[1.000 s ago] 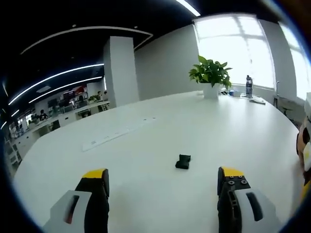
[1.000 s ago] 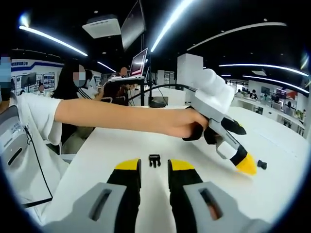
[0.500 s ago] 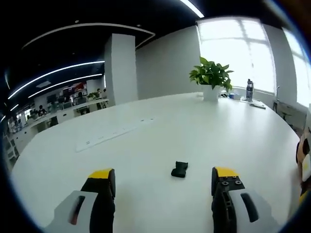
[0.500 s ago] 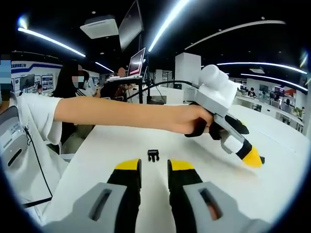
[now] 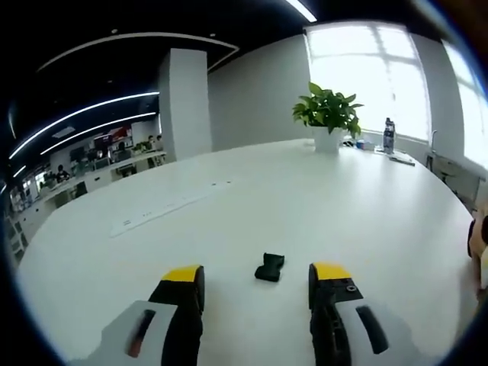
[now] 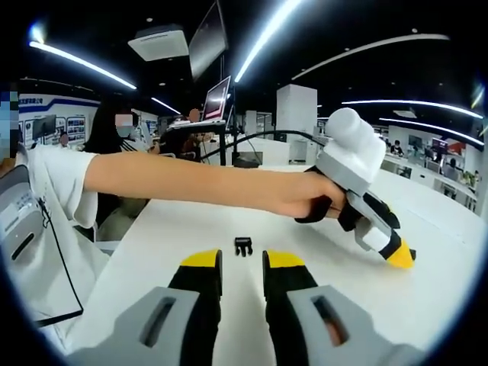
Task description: Snap the two parts of the plastic buckle together until the buckle closes and remains connected.
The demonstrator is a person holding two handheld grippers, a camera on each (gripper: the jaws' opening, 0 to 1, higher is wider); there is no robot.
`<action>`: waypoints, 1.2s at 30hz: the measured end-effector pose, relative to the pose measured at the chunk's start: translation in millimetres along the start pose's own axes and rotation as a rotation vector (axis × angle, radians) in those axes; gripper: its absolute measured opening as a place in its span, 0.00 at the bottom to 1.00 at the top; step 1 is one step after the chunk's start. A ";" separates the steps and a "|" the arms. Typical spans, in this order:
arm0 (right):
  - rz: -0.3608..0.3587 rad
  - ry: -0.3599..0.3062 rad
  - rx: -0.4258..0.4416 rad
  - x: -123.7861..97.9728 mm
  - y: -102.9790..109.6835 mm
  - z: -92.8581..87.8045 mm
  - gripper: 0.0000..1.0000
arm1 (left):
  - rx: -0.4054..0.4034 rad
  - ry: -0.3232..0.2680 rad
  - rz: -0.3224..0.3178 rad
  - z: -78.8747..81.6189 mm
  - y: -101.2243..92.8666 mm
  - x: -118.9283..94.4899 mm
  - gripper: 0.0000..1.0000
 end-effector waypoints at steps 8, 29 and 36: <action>0.002 -0.007 0.005 -0.6 0.2 -1.3 0.20 | -0.017 0.000 -0.011 3.7 3.0 0.2 0.40; 0.006 -0.013 0.016 -0.9 -0.5 -2.9 0.19 | -0.007 0.009 -0.043 -18.4 -54.0 -14.3 0.13; 0.012 -0.012 0.017 0.0 0.4 -3.1 0.19 | -0.020 0.007 -0.080 -11.3 -46.1 -15.1 0.13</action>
Point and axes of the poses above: the point that each gripper's makers call its tool centre point, and the gripper's own axes: x roughly forward along the fingers, y roughly to its left, z roughly out of its top, the point moved 6 cm from there along -x, roughly backward along the fingers, and after that the axes turned 2 degrees about -x, right-handed, at the moved point
